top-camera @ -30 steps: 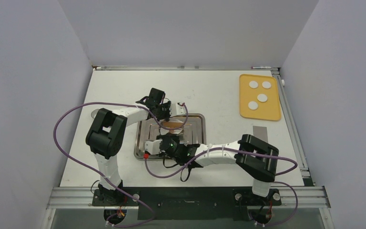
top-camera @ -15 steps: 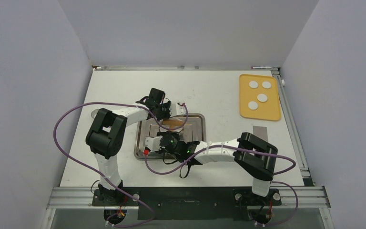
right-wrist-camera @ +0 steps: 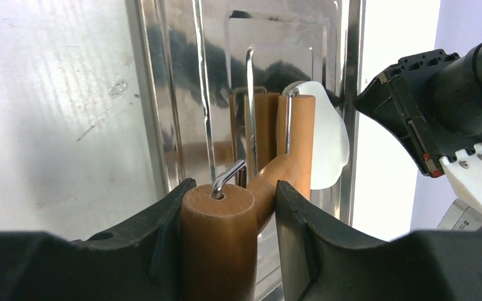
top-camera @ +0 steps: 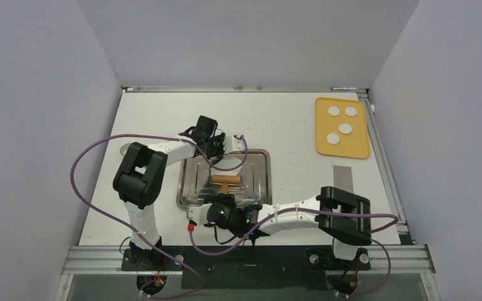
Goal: Roll out the dumpling wrappers from the dough
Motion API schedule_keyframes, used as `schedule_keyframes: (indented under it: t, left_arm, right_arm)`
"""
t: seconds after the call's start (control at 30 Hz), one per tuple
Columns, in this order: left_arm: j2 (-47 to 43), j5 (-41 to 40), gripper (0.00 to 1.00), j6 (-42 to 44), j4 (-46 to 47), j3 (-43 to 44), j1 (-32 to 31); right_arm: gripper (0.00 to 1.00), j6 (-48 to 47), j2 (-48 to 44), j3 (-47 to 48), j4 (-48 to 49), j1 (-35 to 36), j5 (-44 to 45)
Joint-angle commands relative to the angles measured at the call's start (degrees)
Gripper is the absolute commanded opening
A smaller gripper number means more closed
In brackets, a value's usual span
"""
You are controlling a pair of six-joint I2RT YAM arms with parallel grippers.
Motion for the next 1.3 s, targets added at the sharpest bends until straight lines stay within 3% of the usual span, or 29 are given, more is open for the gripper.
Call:
schedule_keyframes:
  t: [0.0, 0.2, 0.47, 0.7, 0.8, 0.97, 1.2, 1.27]
  left_arm:
    - [3.0, 0.8, 0.0, -1.1, -9.4, -1.8, -0.3]
    - [3.3, 1.1, 0.0, -1.4, -10.1, -1.2, -0.2]
    - [2.6, 5.2, 0.0, -3.0, -12.3, 1.0, 1.5]
    - [2.0, 6.6, 0.0, 0.0, -16.4, 2.5, 2.0]
    - [1.2, 6.8, 0.0, 1.2, -18.1, 2.3, 1.8]
    - [-1.5, 8.6, 0.0, 5.2, -19.8, 0.1, 1.5]
    - [-2.0, 6.9, 0.01, 4.1, -19.3, 0.7, 1.2]
    - [-2.2, 6.4, 0.12, 3.0, -19.1, 1.5, 1.2]
  right_arm:
    - [0.08, 12.0, -0.5, -0.4, -19.1, 0.5, -10.6]
    - [0.08, 12.5, -13.7, 2.3, -20.5, -2.0, -5.9]
    - [0.08, 18.6, -28.8, 0.4, -22.5, -15.5, -10.0]
    - [0.08, 23.9, -34.5, -2.8, -14.3, -28.6, -10.4]
    - [0.08, 28.2, -34.3, -3.1, -9.0, -37.2, -12.7]
    - [0.08, 37.4, -29.1, -1.9, 3.7, -51.3, -26.2]
    - [0.08, 52.5, -14.1, 6.5, 14.3, -58.0, -32.7]
    - [0.09, 56.3, -10.4, 8.5, 16.2, -58.7, -33.4]
